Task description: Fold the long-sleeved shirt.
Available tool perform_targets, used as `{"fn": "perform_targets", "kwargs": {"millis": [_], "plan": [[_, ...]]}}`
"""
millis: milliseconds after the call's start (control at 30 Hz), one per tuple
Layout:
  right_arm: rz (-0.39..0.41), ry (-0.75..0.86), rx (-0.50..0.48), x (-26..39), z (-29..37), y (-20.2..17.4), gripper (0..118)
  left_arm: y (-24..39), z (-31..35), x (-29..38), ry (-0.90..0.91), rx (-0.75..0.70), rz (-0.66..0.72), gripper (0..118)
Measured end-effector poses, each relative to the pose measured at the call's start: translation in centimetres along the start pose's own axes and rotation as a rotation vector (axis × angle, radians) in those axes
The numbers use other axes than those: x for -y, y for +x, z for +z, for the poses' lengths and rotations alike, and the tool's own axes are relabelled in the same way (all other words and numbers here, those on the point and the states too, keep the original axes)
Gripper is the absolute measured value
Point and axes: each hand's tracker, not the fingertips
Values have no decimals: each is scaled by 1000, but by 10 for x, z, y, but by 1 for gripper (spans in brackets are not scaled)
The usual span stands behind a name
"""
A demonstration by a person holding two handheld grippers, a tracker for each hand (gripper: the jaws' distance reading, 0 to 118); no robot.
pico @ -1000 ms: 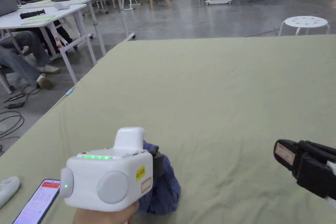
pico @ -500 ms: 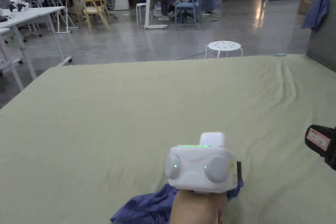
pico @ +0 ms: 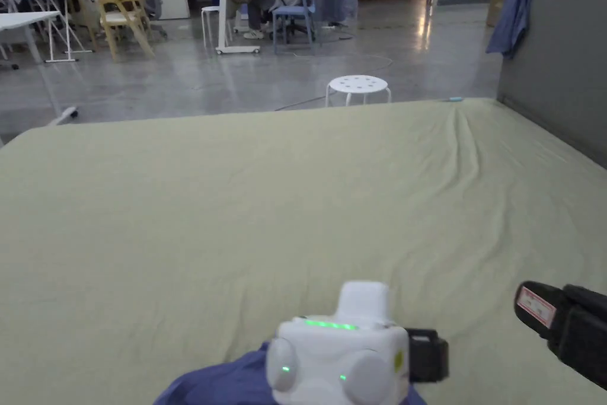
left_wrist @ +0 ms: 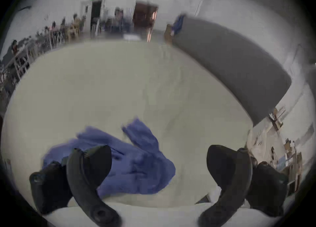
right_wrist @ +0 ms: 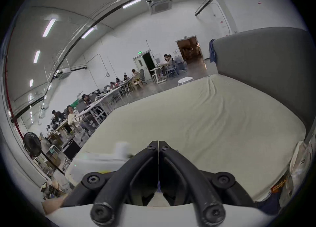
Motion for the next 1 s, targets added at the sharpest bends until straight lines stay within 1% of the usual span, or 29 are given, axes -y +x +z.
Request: {"fn": "perform_targets", "kwargs": {"millis": [67, 100, 133, 167, 200, 233, 300, 367, 433, 467, 500, 533, 567, 600, 633, 667, 767, 800, 833, 867, 900, 933, 967, 1000], "plan": [[1, -4, -14, 3, -5, -6, 0, -28, 49, -6, 65, -45, -32, 112], [1, -10, -21, 6, -9, -9, 0, -40, 72, -3, 84, -93, -52, 109], [-3, -21, -30, 9, -15, -13, 0, -52, 91, 4, 100, -165, -55, 89], [-10, -31, -37, 14, -20, -16, 0, -67, 103, 13, 124, -229, -45, 49], [-19, -45, -41, 19, -25, -19, 0, -80, 114, 24, 121, -283, -50, 0], [-23, -60, -42, 25, -31, -23, 0, -93, 120, 38, 58, -316, -46, 0], [-12, -104, -34, 37, -44, -31, 0, -117, 125, 62, -39, -275, 34, 0], [-2, -135, -33, 47, -53, -36, 0, -135, 130, 79, -49, -276, 119, 0], [-11, -168, -46, 57, -63, -40, 0, -159, 123, 87, -62, -289, 133, 0], [-13, -180, -49, 60, -66, -41, 0, -168, 119, 89, -67, -315, 157, 7], [-13, -194, -47, 63, -69, -42, 0, -181, 112, 89, -69, -339, 173, 36], [-10, -202, -44, 66, -72, -44, 0, -192, 104, 89, -63, -354, 179, 95], [-8, -208, -40, 68, -75, -44, 0, -204, 90, 89, -89, -393, 172, 118], [-8, -216, -34, 70, -78, -43, 0, -216, 76, 87, -140, -409, 173, 115], [-10, -223, -29, 71, -80, -42, 0, -227, 66, 89, -62, -417, 171, 116], [-12, -230, -24, 73, -83, -41, 0, -236, 49, 90, -93, -401, 171, 116], [0, -256, 8, 75, -95, -37, 0, -266, 0, 87, -201, -446, 174, 115], [4, -262, 18, 77, -98, -34, 0, -274, -19, 88, -202, -428, 173, 114], [3, -274, 28, 77, -103, -31, 0, -275, -25, 89, -235, -397, 155, 110], [0, -295, 44, 78, -108, -28, 0, -278, -42, 92, -288, -369, 134, 93], [-7, -316, 65, 79, -114, -24, 0, -279, -61, 97, -401, -339, 77, 55], [-22, -335, 93, 80, -118, -20, 0, -277, -67, 101, -390, -291, 98, 19], [-37, -340, 102, 80, -124, -16, 0, -260, -49, 93, -311, -397, 52, 18], [-40, -343, 94, 80, -130, -12, 0, -255, -46, 89, -314, -375, 0, 16]]}}
